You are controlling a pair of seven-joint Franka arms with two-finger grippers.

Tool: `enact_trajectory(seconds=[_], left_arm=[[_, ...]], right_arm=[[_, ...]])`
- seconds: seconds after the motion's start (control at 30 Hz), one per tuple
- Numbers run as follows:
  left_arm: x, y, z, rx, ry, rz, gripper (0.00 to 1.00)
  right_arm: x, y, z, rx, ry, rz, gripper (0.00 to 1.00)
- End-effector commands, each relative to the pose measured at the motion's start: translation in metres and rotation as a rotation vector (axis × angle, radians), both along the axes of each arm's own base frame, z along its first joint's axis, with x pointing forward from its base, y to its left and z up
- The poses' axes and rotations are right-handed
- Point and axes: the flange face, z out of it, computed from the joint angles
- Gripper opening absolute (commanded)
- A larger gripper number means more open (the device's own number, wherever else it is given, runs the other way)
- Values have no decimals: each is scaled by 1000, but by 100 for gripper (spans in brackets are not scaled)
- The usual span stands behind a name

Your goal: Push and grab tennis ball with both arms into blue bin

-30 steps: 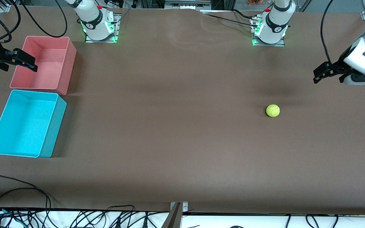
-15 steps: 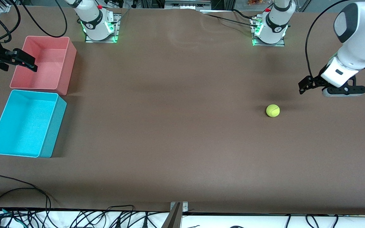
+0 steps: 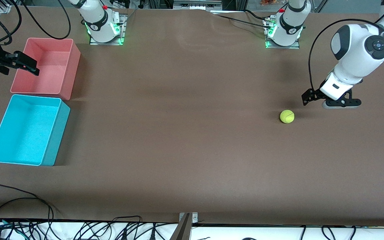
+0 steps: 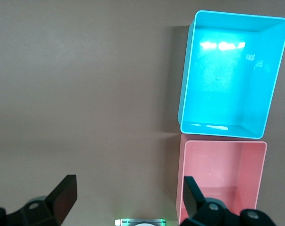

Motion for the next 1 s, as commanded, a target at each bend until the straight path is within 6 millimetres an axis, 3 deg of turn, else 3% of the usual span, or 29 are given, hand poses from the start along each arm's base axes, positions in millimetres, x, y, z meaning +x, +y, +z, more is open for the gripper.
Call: enact_trajectory(seconds=[0.0,0.1,0.23,0.3,0.43,0.73,0.97], left_arm=[[-7,5,-16,0,-19,-55,94],[-8,8,-24,5,-9,-127,81],[-7,11,-31,10,-7,-185,47],[-8,11,-33,15,-1,-241,26],[-8,12,-36,51,13,-431,0],[-9,13,-46,80,47,-749,0],[-6,20,-71,87,53,-989,0]], right_arm=[[-1,-1,3,4,5,-11,100],[-1,-1,3,4,5,-10,100],[-1,-1,3,4,5,-11,100],[-1,-1,3,4,5,-10,100],[0,-1,3,4,6,-11,100],[-1,-1,3,4,5,-10,100],[-1,-2,3,4,5,-13,100]])
